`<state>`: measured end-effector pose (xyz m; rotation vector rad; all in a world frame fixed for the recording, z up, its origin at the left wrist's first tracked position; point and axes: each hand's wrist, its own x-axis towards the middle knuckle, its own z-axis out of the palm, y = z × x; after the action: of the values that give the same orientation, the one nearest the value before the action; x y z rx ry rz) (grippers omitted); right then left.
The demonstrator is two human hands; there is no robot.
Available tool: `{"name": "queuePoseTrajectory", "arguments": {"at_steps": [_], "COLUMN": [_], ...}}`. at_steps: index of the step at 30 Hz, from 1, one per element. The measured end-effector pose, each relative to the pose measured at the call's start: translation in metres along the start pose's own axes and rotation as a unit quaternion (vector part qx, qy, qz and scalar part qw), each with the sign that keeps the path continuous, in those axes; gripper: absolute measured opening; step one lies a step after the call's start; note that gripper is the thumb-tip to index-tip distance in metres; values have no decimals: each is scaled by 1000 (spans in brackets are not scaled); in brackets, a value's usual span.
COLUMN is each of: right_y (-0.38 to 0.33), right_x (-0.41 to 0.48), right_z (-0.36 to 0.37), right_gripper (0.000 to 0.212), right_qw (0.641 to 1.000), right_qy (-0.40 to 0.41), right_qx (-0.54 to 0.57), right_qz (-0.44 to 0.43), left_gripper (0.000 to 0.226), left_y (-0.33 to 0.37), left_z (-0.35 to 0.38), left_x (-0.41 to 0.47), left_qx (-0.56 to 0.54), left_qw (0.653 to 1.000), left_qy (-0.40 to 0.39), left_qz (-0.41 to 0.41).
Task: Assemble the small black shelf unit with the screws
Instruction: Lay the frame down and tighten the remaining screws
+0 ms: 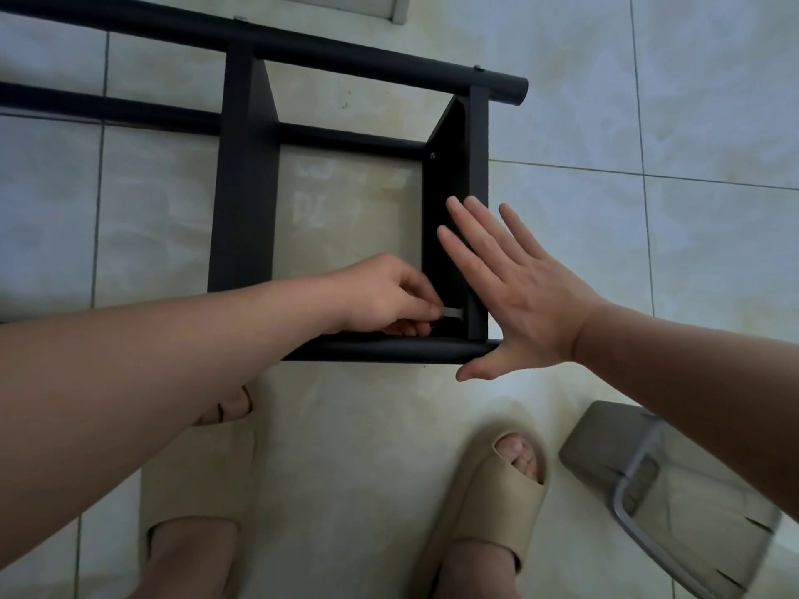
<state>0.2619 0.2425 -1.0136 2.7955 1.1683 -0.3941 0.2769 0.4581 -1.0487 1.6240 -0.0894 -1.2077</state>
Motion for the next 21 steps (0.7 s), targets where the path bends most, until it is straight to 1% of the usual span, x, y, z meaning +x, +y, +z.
{"name": "queuePoseTrajectory", "arguments": {"at_steps": [3,6,8,10,12,14,17,21], "right_y": [1,1,1,1,1,2,2,2], "right_x": [1,1,1,1,2,2,2,1], "right_z": [1,2,2,3,3,3,3,4], "right_gripper": [138,137,136,135,135,136,137,136], "right_qw": [1000,1000,1000,1000,1000,1000,1000,1000], "right_qy": [-4,1,3,7,11,13,14,9], "right_qx": [5,10,13,17,18,17,15,15], "right_qz": [-1,-3,-4,-6,-6,-6,-7,-5], "left_gripper": [8,6,9,8,5,5,7,10], "left_y": [2,4,6,7,7,6,6,7], "left_z": [0,1,0,-1,0,1,2,5], "left_x": [0,0,-1,-1,1,5,7,10], "left_qx": [40,35,-9,-95,-191,-251,-286,-290], "left_qw": [999,998,999,995,981,966,955,953], "left_qy": [9,5,6,0,-6,-5,0,33], "left_qz": [30,46,39,6,-39,-69,-81,-78]}}
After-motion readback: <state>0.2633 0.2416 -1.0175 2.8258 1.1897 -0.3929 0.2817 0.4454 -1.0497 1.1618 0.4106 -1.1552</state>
